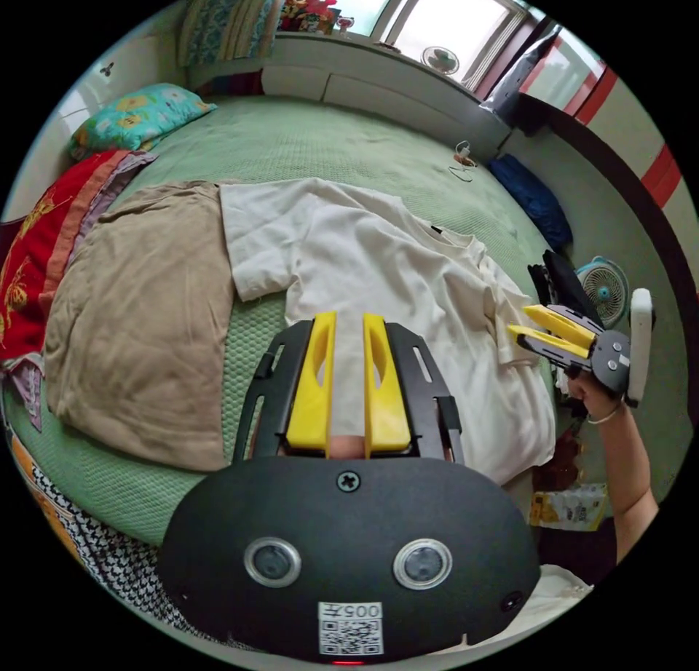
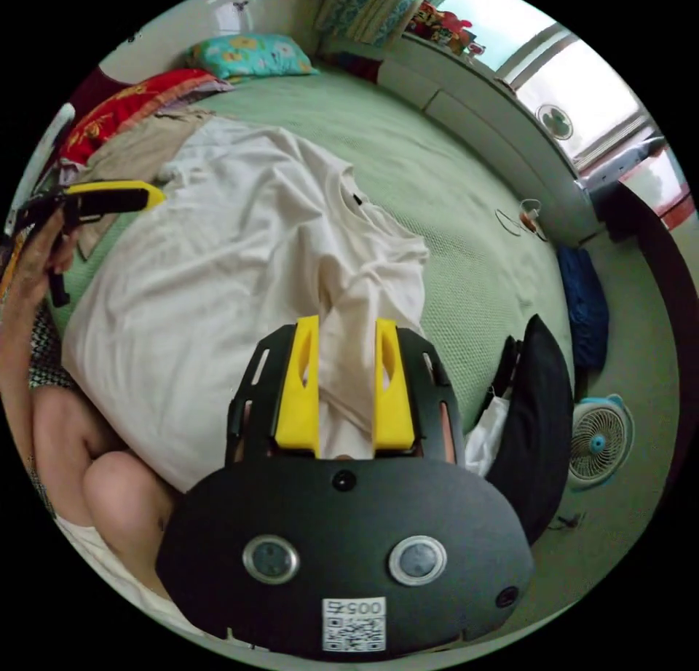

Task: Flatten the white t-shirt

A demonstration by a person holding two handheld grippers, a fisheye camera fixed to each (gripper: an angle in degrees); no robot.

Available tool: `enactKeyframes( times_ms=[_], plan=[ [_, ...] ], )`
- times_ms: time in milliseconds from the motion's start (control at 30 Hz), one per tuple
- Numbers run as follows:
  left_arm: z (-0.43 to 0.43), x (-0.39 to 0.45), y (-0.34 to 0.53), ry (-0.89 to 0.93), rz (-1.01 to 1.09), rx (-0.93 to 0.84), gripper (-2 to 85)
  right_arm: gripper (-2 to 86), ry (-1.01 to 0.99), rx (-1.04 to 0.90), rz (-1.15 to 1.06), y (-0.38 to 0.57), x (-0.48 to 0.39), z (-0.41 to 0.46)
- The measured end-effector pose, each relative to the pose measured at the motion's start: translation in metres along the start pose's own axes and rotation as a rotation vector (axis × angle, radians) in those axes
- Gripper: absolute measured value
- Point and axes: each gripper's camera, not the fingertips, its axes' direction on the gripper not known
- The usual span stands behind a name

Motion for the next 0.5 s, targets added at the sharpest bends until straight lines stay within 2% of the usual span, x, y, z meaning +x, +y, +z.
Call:
enactKeyframes(
  times_ms=[33,100,167,267,333,400,500],
  plan=[
    [0.004,0.004,-0.001,-0.009,0.01,-0.008,6.9,6.8,0.013,-0.026,-0.002,0.0,-0.002,0.005],
    [0.008,0.01,-0.004,-0.011,0.018,-0.016,6.9,0.5,0.078,-0.119,0.046,-0.002,0.001,0.021],
    [0.013,0.017,-0.007,0.0,0.023,-0.018,6.9,-0.9,0.096,-0.089,0.112,0.0,0.017,0.014],
    [0.02,0.025,-0.011,-0.006,0.038,-0.022,6.9,-1.5,0.095,-0.04,0.204,0.01,0.057,-0.012],
    [0.026,0.029,-0.014,-0.001,0.044,-0.033,6.9,-1.5,0.184,-0.073,0.262,0.016,0.085,-0.017],
    [0.03,0.032,-0.016,0.014,0.043,-0.038,6.9,-1.3,0.153,-0.198,0.338,0.024,0.122,-0.006],
    [0.037,0.039,-0.018,0.024,0.049,-0.043,6.9,0.3,0.174,-0.182,0.43,0.032,0.155,-0.01]
  ],
)
